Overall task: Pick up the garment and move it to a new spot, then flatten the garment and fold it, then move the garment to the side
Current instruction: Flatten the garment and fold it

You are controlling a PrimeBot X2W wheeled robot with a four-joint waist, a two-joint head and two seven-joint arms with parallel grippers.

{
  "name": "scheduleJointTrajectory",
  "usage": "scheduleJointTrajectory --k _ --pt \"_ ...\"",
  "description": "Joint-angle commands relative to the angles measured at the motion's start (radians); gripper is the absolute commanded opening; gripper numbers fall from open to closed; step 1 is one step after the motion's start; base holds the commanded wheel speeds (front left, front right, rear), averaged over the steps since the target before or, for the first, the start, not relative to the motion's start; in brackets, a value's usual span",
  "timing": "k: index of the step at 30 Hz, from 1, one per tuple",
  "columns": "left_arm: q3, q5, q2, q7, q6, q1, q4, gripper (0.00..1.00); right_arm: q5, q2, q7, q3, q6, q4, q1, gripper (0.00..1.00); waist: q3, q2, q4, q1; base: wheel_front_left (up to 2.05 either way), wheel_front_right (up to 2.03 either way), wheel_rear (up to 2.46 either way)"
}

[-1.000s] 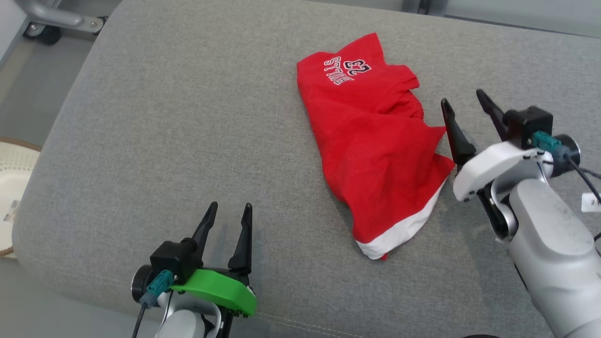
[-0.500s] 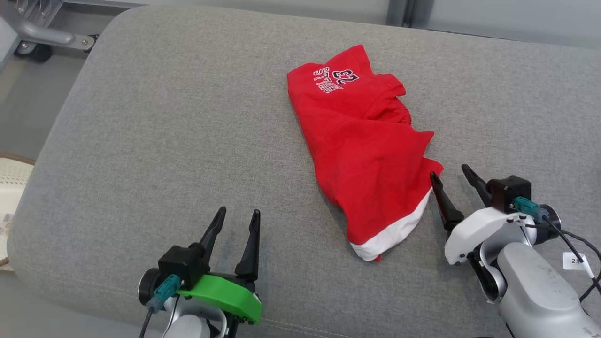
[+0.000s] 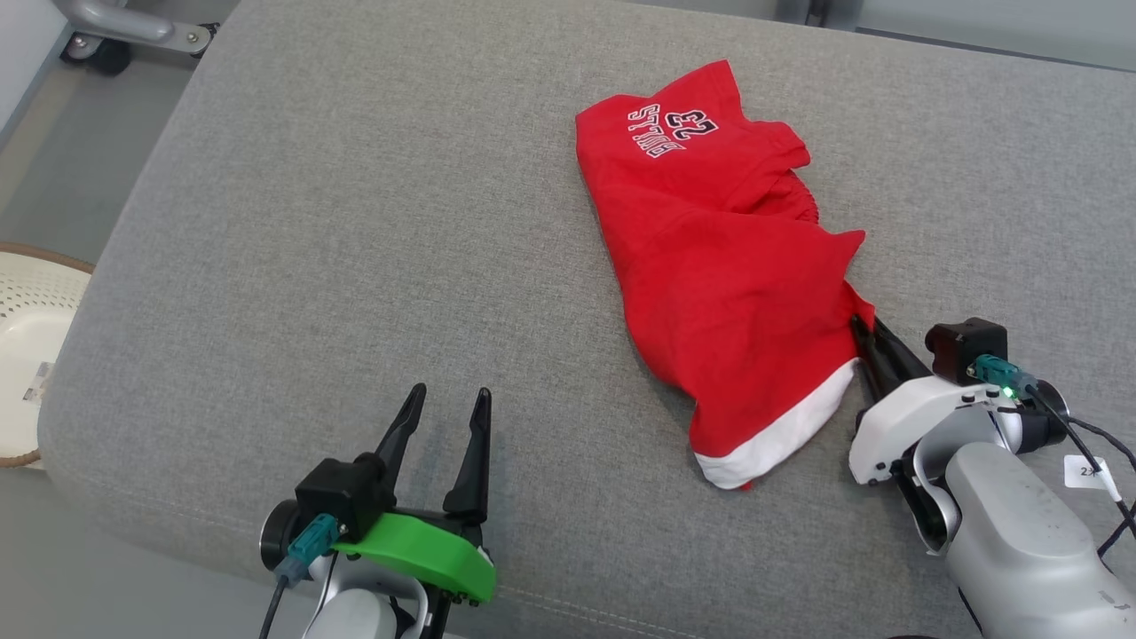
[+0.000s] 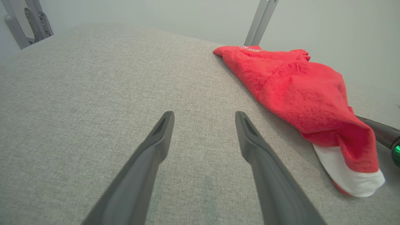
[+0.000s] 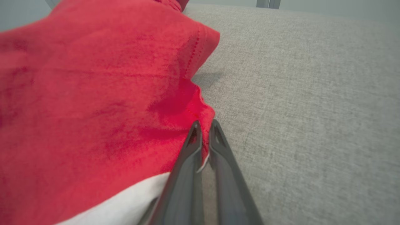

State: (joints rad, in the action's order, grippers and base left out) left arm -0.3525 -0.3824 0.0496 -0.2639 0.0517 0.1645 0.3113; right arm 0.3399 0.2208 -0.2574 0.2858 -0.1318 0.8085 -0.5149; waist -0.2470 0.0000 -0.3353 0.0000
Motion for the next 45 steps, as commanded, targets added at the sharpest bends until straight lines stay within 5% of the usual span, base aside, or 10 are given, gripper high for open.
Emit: scheduleJointTrajectory --k 1,19,20,21,22,33,45 --pt "0.001 -0.003 0.003 0.0 -0.007 0.016 -0.004 1.0 0.004 0.012 -0.002 -0.009 0.003 0.018 0.001 0.0 -0.007 0.0 0.009 0.0 0.0 0.0 0.0" --pt "-0.028 0.03 0.003 0.0 0.021 0.034 0.002 1.0 -0.1 0.039 -0.007 -0.322 0.002 -0.144 0.119 0.0 0.039 0.0 0.166 0.0 0.0 0.0 0.0" --pt "-0.034 0.031 0.003 0.0 0.022 0.035 0.006 1.0 -0.113 0.033 -0.007 -0.338 0.002 -0.15 0.123 0.31 0.041 0.0 0.178 0.0 0.0 0.0 0.0" --pt "-0.039 0.029 0.003 0.0 0.025 0.037 0.01 1.0 -0.126 0.024 -0.007 -0.349 0.002 -0.155 0.128 0.9 0.043 0.0 0.19 0.0 0.0 0.0 0.0" --pt "-0.047 0.029 0.003 0.0 0.026 0.038 0.015 1.0 -0.14 0.014 -0.007 -0.357 0.002 -0.162 0.132 1.0 0.046 0.0 0.202 0.0 0.0 0.0 0.0" --pt "-0.096 0.016 0.003 0.0 0.053 0.094 0.093 1.0 -0.161 -0.076 -0.007 -0.326 0.002 -0.334 0.176 1.0 0.047 0.0 0.363 0.0 0.0 0.0 0.0" --pt "-0.122 -0.018 0.004 0.0 0.073 0.224 0.281 1.0 -0.128 -0.084 -0.007 -0.307 0.002 -0.394 0.2 1.0 -0.003 0.0 0.51 0.0 0.0 0.0 0.0"
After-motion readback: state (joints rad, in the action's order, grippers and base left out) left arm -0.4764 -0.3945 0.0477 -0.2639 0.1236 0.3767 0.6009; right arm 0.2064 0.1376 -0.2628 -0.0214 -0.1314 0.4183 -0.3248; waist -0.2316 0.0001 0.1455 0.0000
